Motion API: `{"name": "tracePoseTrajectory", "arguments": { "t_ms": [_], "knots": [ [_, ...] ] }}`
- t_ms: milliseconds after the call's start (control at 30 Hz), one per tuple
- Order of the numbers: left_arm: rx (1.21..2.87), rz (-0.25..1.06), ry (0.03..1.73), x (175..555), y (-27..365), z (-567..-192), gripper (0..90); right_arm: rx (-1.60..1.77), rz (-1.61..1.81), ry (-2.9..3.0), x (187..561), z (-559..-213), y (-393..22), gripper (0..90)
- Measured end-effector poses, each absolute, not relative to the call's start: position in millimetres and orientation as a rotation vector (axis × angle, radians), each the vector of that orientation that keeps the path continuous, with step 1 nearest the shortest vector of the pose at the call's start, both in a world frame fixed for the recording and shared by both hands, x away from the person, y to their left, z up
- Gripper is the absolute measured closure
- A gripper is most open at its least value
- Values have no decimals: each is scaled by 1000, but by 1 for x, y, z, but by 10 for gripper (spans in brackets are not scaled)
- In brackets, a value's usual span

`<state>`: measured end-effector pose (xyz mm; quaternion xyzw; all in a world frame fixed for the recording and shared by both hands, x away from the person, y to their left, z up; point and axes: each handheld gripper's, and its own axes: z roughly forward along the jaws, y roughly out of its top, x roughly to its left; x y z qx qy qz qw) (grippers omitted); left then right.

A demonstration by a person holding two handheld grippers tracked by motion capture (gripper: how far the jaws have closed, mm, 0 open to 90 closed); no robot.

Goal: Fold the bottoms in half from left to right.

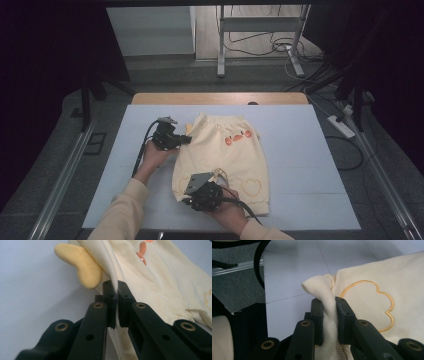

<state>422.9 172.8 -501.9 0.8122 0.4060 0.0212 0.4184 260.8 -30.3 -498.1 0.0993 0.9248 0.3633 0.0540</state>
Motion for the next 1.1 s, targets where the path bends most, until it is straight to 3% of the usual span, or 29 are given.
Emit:
{"name": "tracePoseTrajectory", "arguments": {
  "t_ms": [800,1100],
  "knots": [
    [1932,54,1006,409,211,-473,865,221,1269,2767,251,-476,-22,776],
    [1949,64,1010,409,209,-476,865,224,1257,2782,250,-482,-18,776]
  ]
}}
